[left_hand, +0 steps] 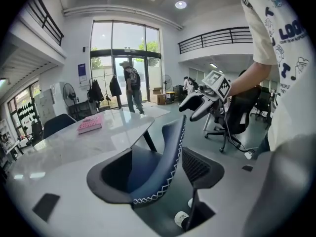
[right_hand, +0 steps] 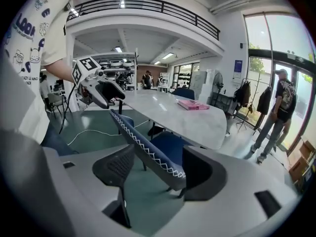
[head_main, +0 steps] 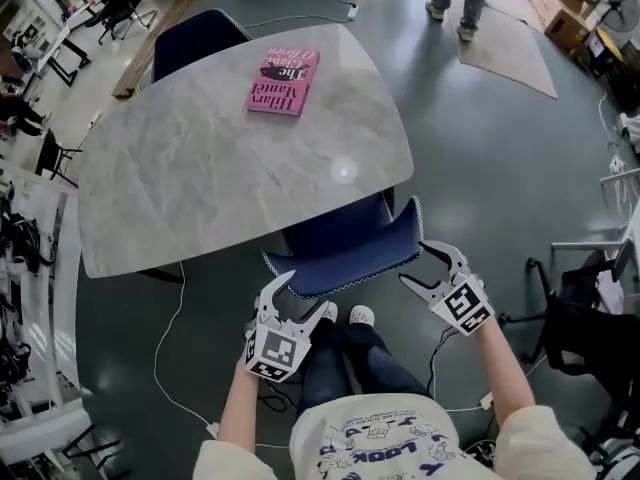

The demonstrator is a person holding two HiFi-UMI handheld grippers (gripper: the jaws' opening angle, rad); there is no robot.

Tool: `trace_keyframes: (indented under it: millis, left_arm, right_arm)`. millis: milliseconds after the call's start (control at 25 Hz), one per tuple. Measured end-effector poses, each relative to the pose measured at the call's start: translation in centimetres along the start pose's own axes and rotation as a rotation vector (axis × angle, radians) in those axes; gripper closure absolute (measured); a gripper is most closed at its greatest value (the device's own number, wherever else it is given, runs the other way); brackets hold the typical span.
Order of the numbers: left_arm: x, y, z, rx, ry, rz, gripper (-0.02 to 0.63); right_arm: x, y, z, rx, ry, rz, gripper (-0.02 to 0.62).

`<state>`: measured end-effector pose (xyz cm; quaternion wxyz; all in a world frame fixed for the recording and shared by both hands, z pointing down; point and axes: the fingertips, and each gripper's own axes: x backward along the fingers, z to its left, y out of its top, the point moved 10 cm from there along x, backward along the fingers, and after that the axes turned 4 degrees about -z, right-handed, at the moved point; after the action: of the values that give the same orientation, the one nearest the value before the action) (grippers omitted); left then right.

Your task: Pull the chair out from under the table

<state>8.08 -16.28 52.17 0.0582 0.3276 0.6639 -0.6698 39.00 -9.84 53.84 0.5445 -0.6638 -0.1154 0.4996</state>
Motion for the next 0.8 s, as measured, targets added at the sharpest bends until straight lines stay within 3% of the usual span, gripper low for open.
trace_keyframes:
  millis: [160, 440, 800]
  left_arm:
    - [-0.8, -1.9, 0.0, -0.037, -0.027, 0.029, 0.284]
    - [-2.4, -4.3, 0.7, -0.028, -0.079, 0.067, 0.284]
    - [-4.7, -5.4, 1.3, -0.065, -0.107, 0.104, 0.285]
  right_arm:
    - [-1.0, -1.3, -0.4, 0.028, 0.011, 0.025, 0.294]
    - [-3.1, -2.7, -1.5, 0.119, 0.044, 0.088, 0.288]
    - [-5.6, -2.3, -2.3, 0.234, 0.126, 0.104, 0.288]
